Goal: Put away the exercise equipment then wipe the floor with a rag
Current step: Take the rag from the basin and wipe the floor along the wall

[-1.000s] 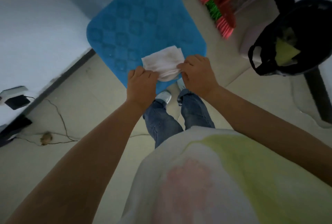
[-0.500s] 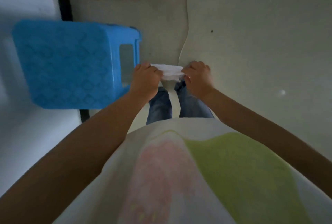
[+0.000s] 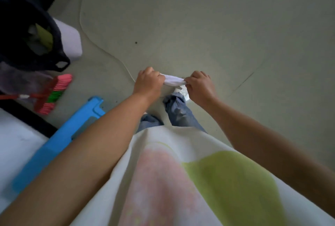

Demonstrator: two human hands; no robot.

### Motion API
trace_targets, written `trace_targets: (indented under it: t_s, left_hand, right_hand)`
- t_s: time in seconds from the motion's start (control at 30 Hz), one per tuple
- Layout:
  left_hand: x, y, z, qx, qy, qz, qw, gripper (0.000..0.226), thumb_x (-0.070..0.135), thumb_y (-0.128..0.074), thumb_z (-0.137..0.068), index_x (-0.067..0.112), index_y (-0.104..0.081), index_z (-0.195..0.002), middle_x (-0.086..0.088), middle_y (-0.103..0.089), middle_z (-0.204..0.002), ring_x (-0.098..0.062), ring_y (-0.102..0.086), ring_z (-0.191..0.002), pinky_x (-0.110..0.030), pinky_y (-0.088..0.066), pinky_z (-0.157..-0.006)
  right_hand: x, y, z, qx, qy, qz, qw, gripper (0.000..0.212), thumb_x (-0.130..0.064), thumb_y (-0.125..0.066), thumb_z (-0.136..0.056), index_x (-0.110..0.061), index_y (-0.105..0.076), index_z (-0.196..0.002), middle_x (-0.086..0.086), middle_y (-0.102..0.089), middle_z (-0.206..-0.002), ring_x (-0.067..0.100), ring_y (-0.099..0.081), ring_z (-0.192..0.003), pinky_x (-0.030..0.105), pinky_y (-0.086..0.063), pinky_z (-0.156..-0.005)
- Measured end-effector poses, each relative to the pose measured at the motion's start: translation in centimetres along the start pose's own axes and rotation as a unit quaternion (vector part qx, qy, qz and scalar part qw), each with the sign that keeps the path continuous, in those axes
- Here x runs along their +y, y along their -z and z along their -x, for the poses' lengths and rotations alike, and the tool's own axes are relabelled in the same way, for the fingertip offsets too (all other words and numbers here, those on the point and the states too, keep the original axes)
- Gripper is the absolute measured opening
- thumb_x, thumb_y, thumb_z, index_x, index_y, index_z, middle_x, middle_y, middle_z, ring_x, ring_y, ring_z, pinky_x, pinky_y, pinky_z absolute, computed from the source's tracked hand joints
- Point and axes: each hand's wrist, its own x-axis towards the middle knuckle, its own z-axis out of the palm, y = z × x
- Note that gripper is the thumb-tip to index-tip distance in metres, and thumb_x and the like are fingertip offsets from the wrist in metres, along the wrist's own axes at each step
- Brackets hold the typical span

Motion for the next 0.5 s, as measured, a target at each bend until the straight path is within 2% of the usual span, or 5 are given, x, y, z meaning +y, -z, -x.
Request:
trace_targets:
  t_s: [0.1, 0.23, 0.37, 0.43, 0.5]
  left_hand:
    - [3.2, 3.6, -6.1, -0.026, -0.011, -0.030, 0.999, 0.030, 0.005, -0.088, -0.031, 0.010, -0.071, -0.055, -0.003, -0.066, -0.054, -0.025, -0.064, -0.054, -0.018, -0.046, -0.048]
    - [6.0, 6.8, -13.3, -0.077, 0.009, -0.002, 0.997, 0.024, 0.002, -0.055, -0.085, 0.002, -0.068, -0.105, -0.016, -0.067, -0.107, -0.034, -0.055, -0.106, -0.037, -0.042, -0.080]
    - [9.0, 12.5, -20.8, -0.041, -0.115, -0.058, 0.991, 0.025, 0.003, -0.087, -0.044, 0.012, -0.075, -0.064, -0.005, -0.069, -0.064, -0.027, -0.065, -0.063, -0.021, -0.048, -0.052]
    - [10.2, 15.4, -24.8, -0.057, -0.122, -0.049, 0.990, 0.017, 0.003, -0.074, -0.067, 0.010, -0.077, -0.082, -0.008, -0.072, -0.081, -0.031, -0.065, -0.080, -0.027, -0.050, -0.066]
    - [11.0, 17.9, -28.9, -0.028, -0.199, -0.023, 0.979, 0.018, -0.001, -0.061, -0.067, 0.008, -0.076, -0.074, -0.011, -0.071, -0.072, -0.034, -0.066, -0.070, -0.030, -0.052, -0.058]
  right_hand:
    - [4.2, 3.5, -1.3, 0.072, -0.024, -0.019, 0.997, 0.015, 0.000, -0.062, -0.068, -0.003, -0.075, -0.076, 0.019, -0.066, -0.073, 0.039, -0.063, -0.068, 0.040, -0.051, -0.063]
    - [8.7, 8.1, -2.7, 0.141, -0.071, -0.056, 0.986, 0.010, -0.001, -0.065, -0.058, -0.006, -0.071, -0.064, 0.013, -0.063, -0.058, 0.033, -0.061, -0.052, 0.032, -0.049, -0.051]
    - [12.1, 13.0, -4.5, 0.155, -0.112, -0.103, 0.976, 0.010, 0.001, -0.064, -0.058, -0.004, -0.071, -0.063, 0.015, -0.063, -0.057, 0.034, -0.060, -0.048, 0.033, -0.050, -0.046]
    - [13.6, 16.1, -6.0, 0.165, -0.144, -0.129, 0.967, 0.011, 0.004, -0.065, -0.062, -0.001, -0.073, -0.068, 0.019, -0.065, -0.062, 0.036, -0.062, -0.053, 0.036, -0.052, -0.049]
    - [15.3, 19.8, -7.8, 0.189, -0.190, -0.154, 0.951, 0.011, 0.004, -0.067, -0.068, 0.001, -0.074, -0.075, 0.022, -0.067, -0.069, 0.037, -0.065, -0.060, 0.036, -0.051, -0.056]
